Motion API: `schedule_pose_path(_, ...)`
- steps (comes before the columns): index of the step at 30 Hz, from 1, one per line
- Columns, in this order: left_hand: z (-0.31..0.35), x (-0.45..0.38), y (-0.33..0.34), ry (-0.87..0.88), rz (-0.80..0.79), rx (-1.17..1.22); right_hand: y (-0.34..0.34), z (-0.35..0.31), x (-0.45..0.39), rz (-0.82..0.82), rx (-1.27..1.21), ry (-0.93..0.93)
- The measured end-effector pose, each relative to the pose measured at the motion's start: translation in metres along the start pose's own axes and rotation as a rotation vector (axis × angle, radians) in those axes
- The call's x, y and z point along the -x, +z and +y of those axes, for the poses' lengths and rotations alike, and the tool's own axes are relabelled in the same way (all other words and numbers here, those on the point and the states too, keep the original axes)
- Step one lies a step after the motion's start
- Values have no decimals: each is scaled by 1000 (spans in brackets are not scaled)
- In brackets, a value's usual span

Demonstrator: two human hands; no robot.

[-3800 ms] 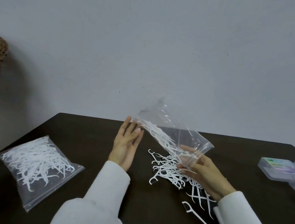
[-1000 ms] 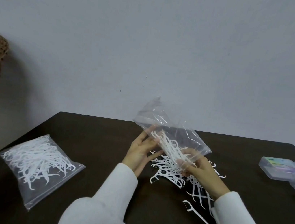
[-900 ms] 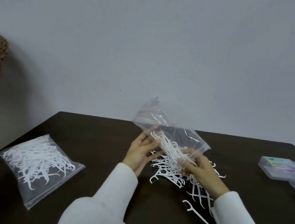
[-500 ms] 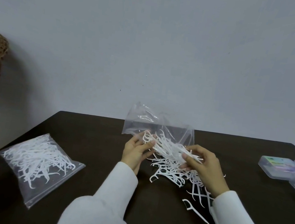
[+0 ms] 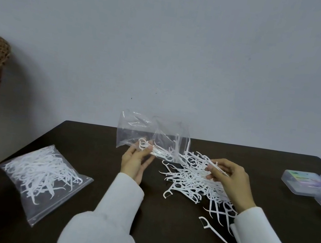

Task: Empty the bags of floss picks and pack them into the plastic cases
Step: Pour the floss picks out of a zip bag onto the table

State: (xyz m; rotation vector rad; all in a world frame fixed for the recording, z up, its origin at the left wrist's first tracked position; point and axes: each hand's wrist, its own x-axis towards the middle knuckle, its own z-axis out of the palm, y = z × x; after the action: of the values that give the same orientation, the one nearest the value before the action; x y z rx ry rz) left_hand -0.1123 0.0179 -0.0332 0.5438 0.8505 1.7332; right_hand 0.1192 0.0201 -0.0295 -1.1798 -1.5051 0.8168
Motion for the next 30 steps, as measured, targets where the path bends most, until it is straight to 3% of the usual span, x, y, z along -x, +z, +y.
schedule_pose_path(7,5,-6,-6,-19,34,60,-2,3,-1,69,108,32)
schedule_pose_path(13,5,-7,-8,-42,44,98,0,9,0,-36,413,50)
schedule_pose_path(16,3,-7,-6,-53,28,102,1,7,1,-46,453,-34)
schedule_pose_path(19,-1,-4,-2,-70,3,90,2,-1,4,-66,246,-131)
schedule_pose_path(23,-10,2,7,-116,-48,63,12,-14,8,-234,-201,3)
schedule_pose_path(26,-15,6,12,-108,-97,19,18,-16,12,-316,-276,87)
schedule_pose_path(30,-18,9,14,-55,-184,-110,17,-13,11,-273,-238,35)
